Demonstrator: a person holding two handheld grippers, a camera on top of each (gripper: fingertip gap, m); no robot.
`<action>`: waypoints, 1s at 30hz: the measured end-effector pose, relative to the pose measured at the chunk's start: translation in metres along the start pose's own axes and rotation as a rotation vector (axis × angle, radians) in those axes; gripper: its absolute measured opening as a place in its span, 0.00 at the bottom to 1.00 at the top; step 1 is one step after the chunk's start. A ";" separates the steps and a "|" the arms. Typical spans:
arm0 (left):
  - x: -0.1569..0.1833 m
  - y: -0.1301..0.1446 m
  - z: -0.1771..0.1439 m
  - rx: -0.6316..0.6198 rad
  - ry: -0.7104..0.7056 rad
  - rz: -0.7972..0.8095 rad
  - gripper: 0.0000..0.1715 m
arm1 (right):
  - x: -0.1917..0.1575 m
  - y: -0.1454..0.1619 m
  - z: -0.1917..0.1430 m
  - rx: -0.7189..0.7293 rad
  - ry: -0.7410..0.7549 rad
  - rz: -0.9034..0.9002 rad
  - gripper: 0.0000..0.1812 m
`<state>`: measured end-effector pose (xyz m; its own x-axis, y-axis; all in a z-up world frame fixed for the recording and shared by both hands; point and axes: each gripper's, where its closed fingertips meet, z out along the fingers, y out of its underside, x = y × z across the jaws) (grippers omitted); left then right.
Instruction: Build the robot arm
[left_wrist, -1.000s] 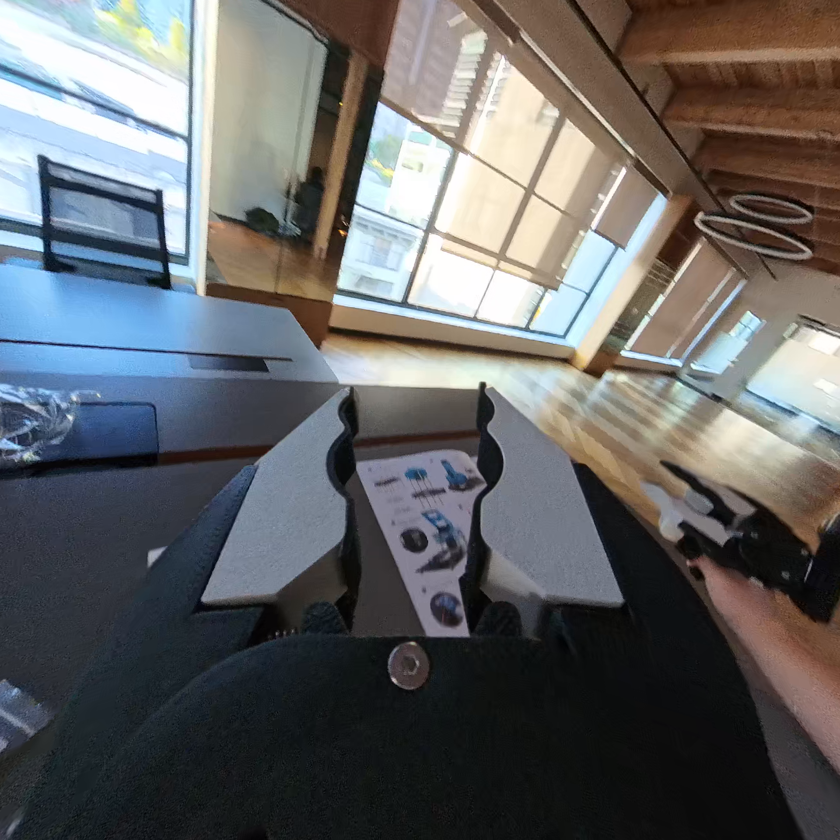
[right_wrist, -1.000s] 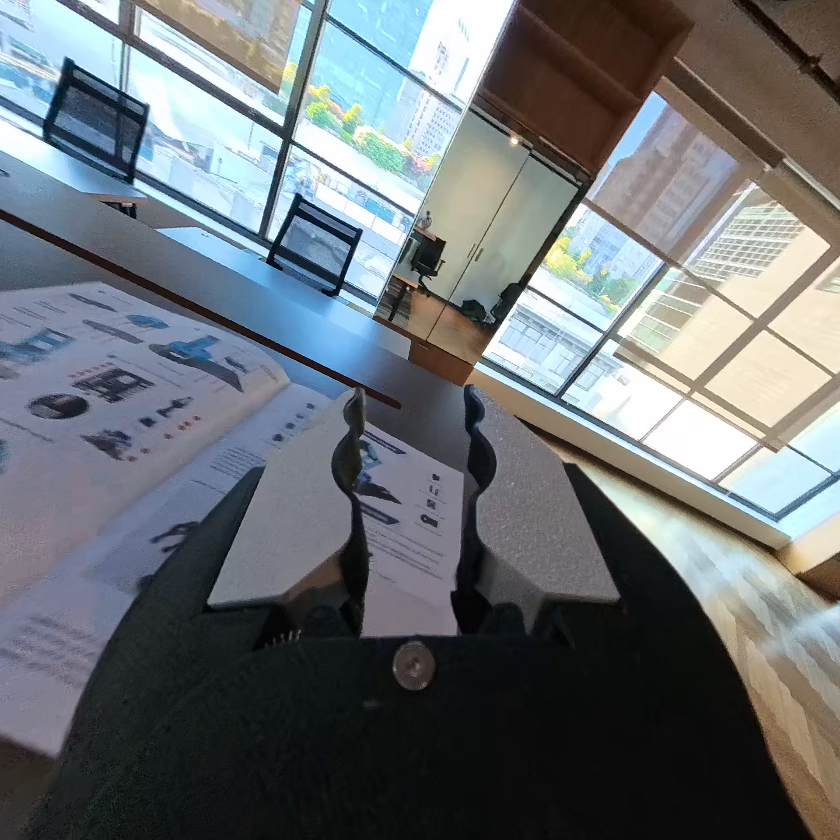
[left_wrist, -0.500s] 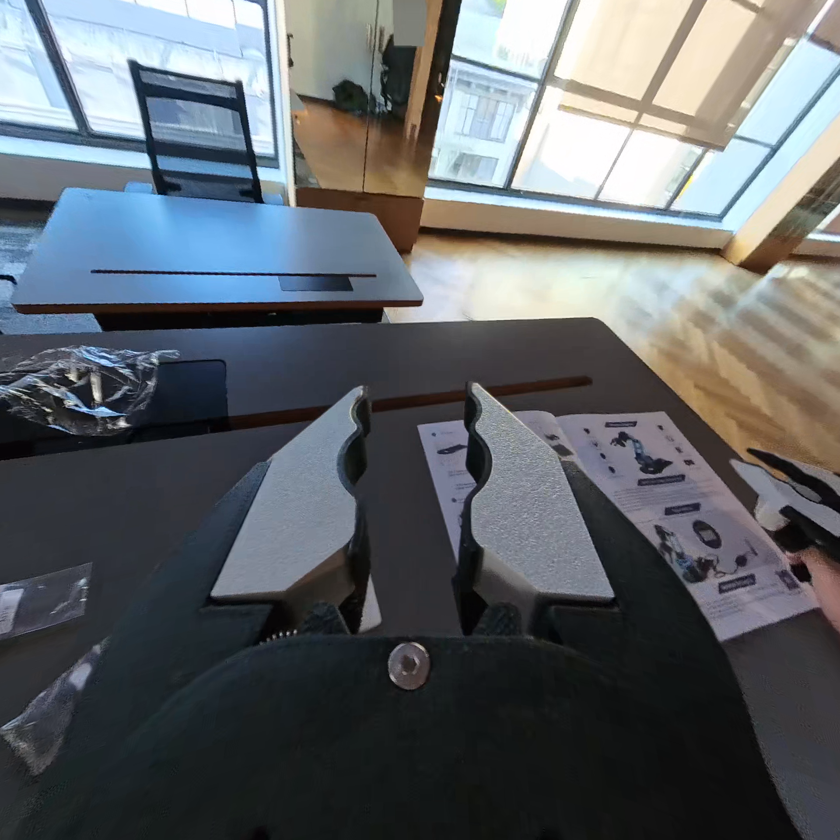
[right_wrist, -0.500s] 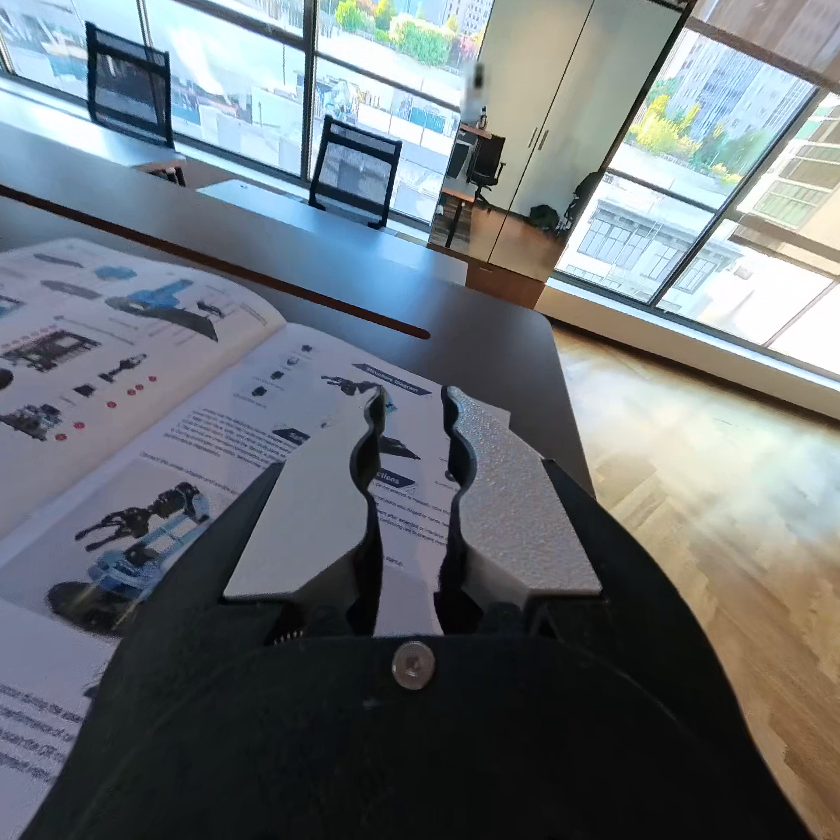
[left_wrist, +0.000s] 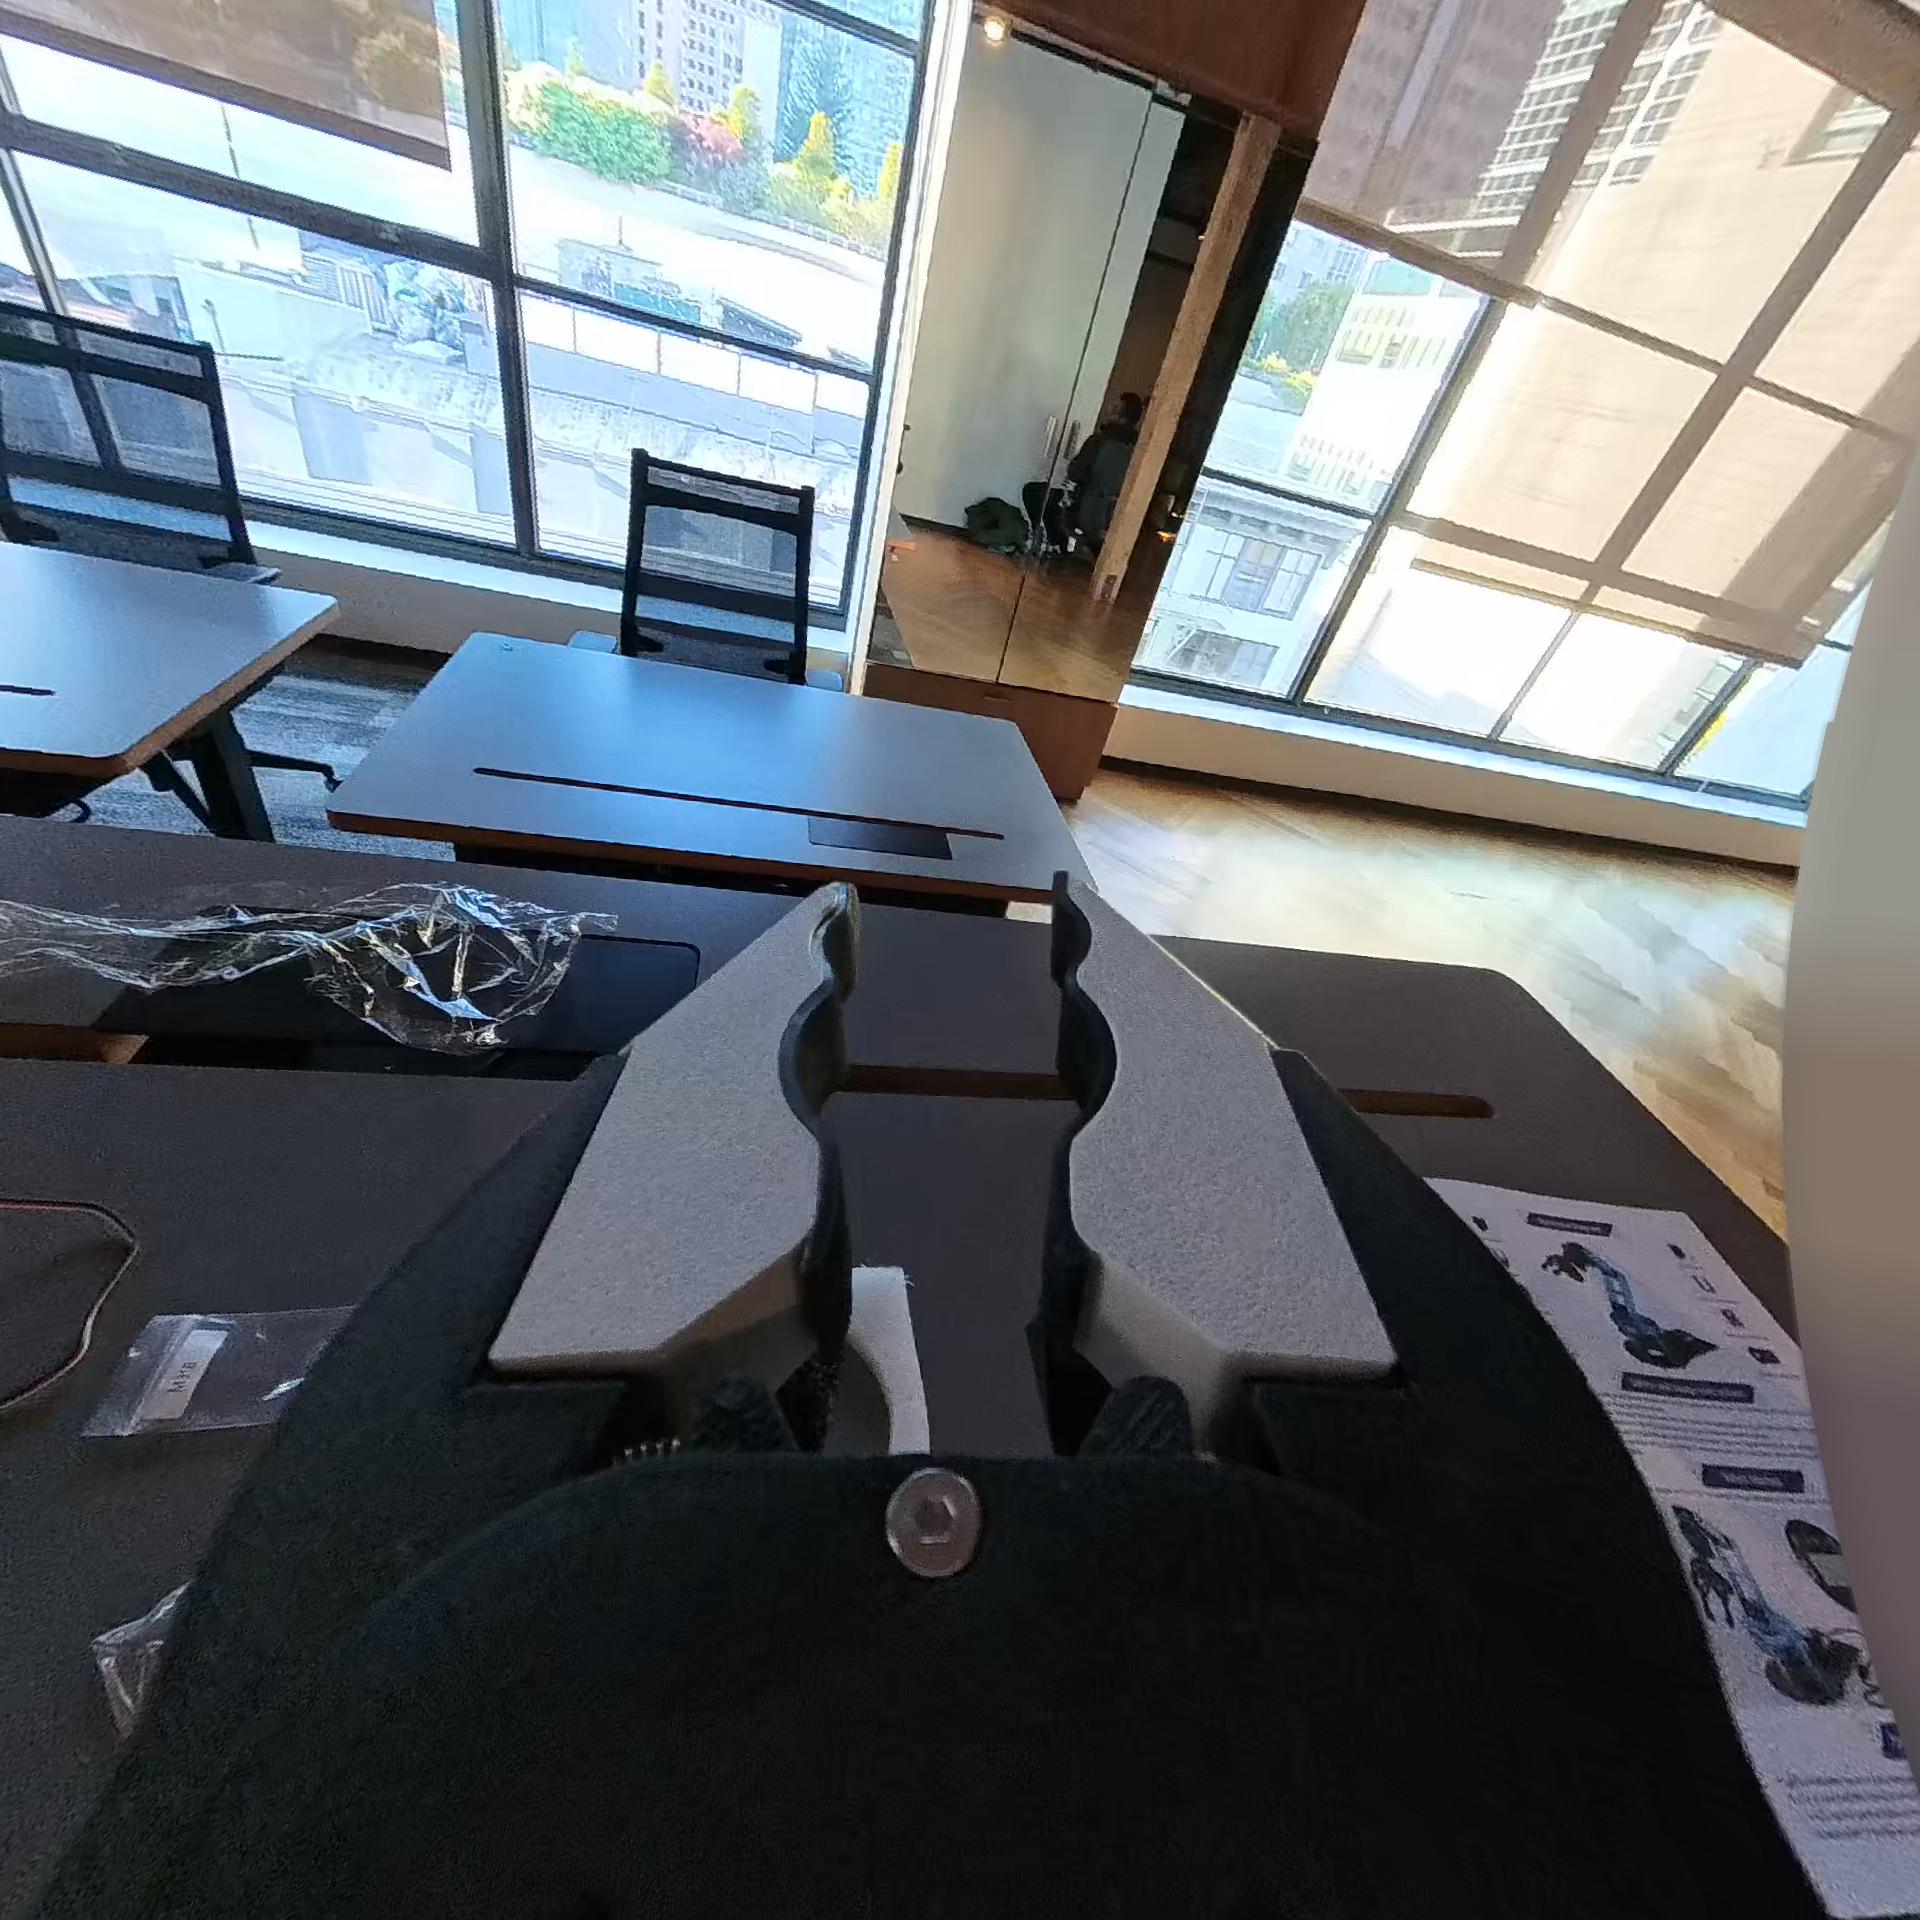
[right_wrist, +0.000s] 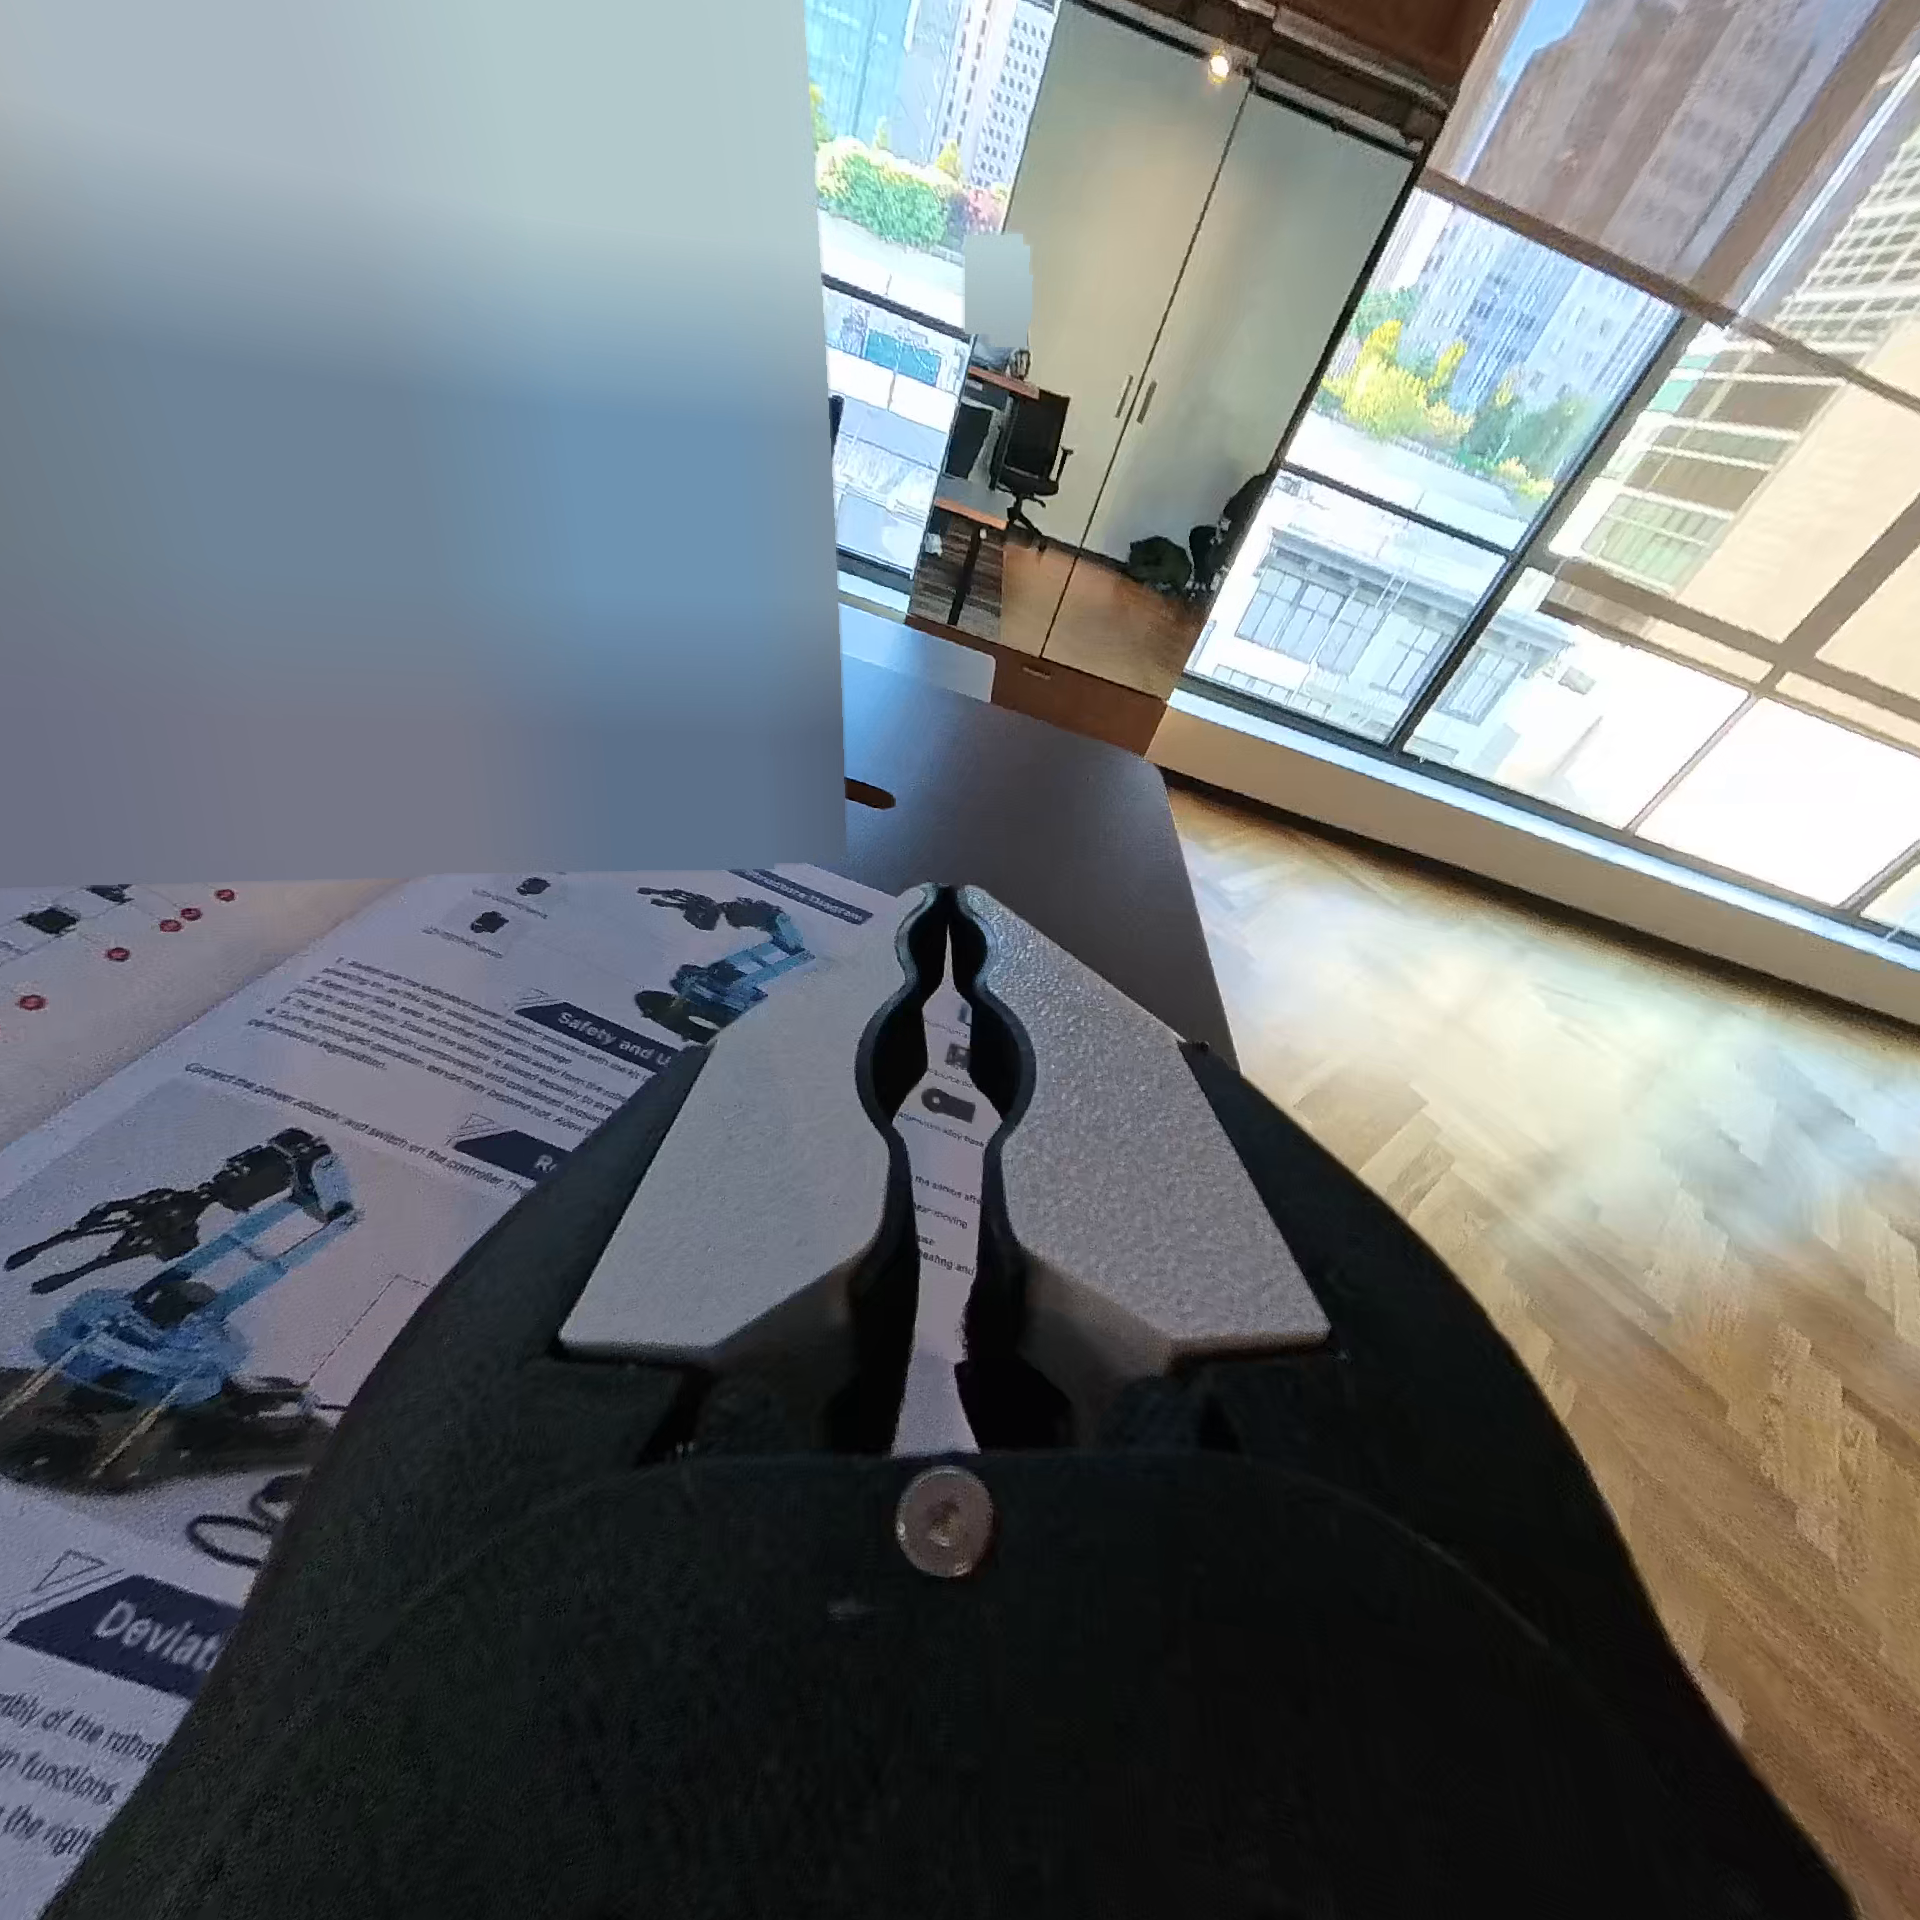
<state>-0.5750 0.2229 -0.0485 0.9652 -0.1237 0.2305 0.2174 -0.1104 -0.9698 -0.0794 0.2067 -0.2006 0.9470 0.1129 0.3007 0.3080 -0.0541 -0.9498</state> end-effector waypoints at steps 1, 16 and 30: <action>0.000 0.000 0.000 0.005 -0.002 -0.002 0.20 | -0.002 -0.001 -0.001 0.006 -0.002 -0.011 0.00; 0.017 -0.033 -0.030 0.119 0.054 0.003 0.19 | -0.020 -0.004 -0.004 0.005 -0.047 -0.056 0.00; 0.044 -0.102 -0.170 0.343 0.203 0.058 0.21 | -0.105 -0.029 -0.012 -0.025 -0.409 0.016 0.14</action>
<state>-0.5797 0.0610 0.0743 0.9364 -0.3160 0.1527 0.2328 0.2337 -0.9440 -0.1863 0.1842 -0.2032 0.8391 0.4966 0.2221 0.3006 -0.0830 -0.9501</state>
